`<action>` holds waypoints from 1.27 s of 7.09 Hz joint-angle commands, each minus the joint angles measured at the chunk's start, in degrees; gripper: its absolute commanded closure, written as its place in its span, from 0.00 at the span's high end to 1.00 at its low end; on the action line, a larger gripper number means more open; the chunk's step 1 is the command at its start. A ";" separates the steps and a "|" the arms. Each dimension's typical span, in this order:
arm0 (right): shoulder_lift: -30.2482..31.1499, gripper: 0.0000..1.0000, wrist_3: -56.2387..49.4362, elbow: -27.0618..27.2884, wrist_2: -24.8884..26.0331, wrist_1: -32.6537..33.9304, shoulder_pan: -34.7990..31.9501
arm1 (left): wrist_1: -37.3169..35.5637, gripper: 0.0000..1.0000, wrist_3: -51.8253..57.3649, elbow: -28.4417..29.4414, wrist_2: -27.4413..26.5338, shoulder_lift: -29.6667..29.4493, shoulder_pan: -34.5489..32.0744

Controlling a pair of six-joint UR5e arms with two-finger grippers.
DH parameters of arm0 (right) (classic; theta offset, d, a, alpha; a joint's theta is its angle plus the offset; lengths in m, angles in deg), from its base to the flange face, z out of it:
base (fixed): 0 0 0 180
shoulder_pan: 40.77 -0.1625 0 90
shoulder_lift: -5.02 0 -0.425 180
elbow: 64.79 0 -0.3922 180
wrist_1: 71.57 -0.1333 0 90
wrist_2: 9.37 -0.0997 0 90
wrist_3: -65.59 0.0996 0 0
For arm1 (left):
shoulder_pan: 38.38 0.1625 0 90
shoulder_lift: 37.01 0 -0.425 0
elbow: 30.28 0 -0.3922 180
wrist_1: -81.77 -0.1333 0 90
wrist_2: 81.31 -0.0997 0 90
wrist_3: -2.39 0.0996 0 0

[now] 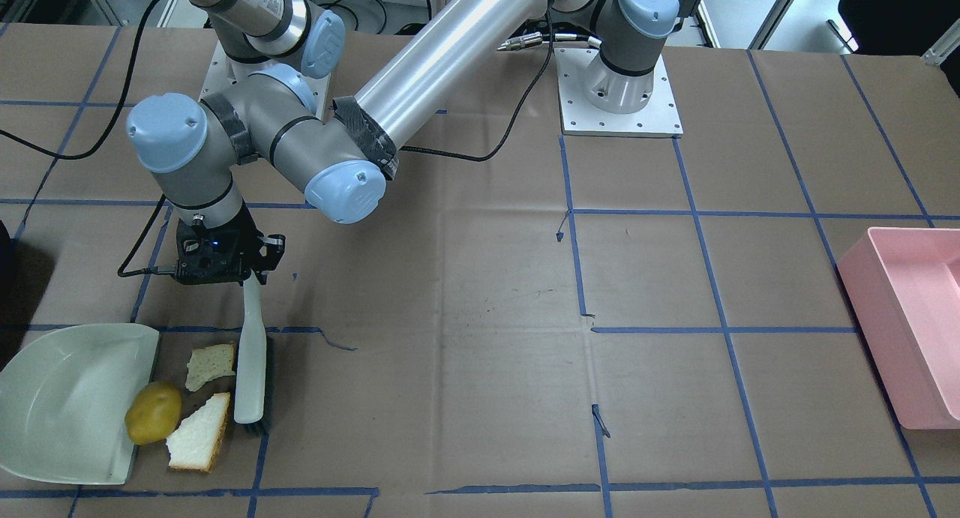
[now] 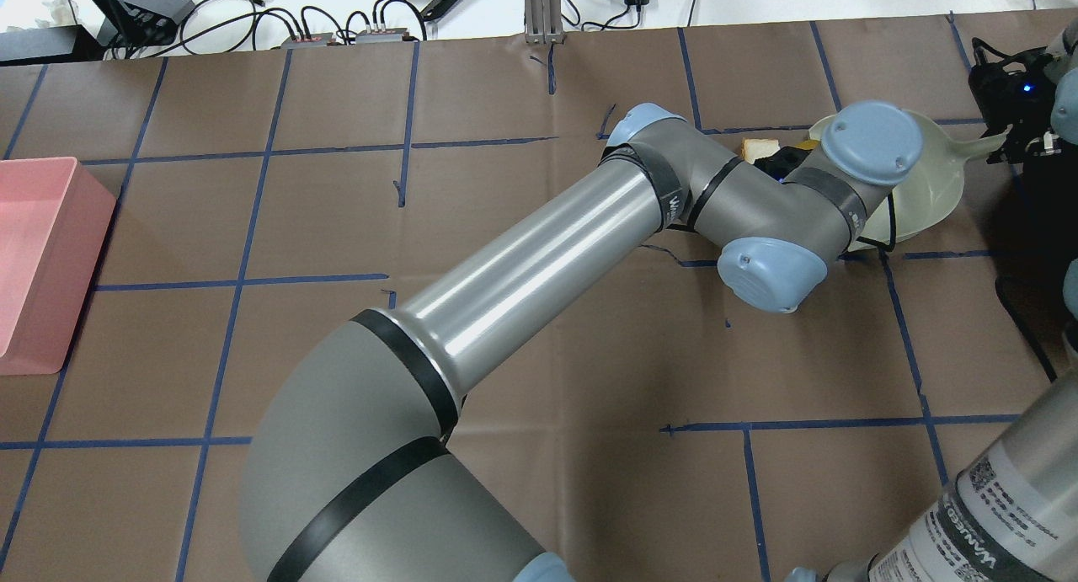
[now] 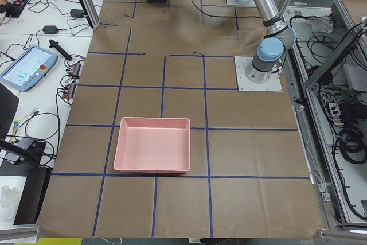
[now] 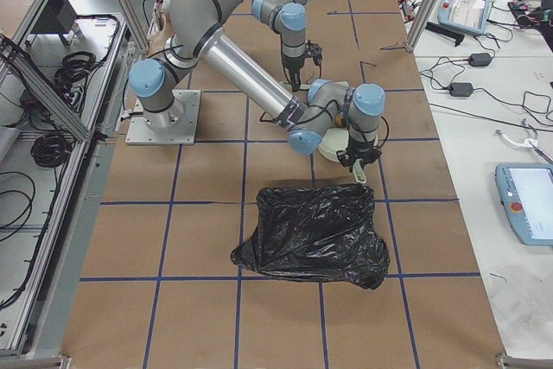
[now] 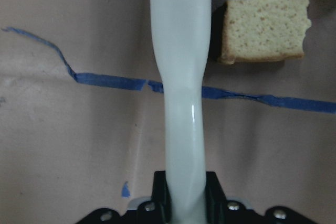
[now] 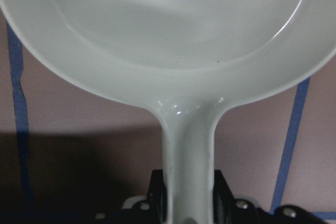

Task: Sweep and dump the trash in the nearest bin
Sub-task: 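Sweep the bread and potato into the dustpan with the left gripper's brush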

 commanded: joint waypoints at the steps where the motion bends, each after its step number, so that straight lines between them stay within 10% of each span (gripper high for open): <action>1: 0.01 0.00 0.08 0.00 0.00 -0.12 -0.93 | -0.44 0.00 -1.38 6.29 5.67 -3.28 0.04; 9: -0.16 0.00 0.34 0.09 -0.09 -0.12 -0.94 | 1.67 0.00 1.52 26.27 16.14 -14.89 -3.82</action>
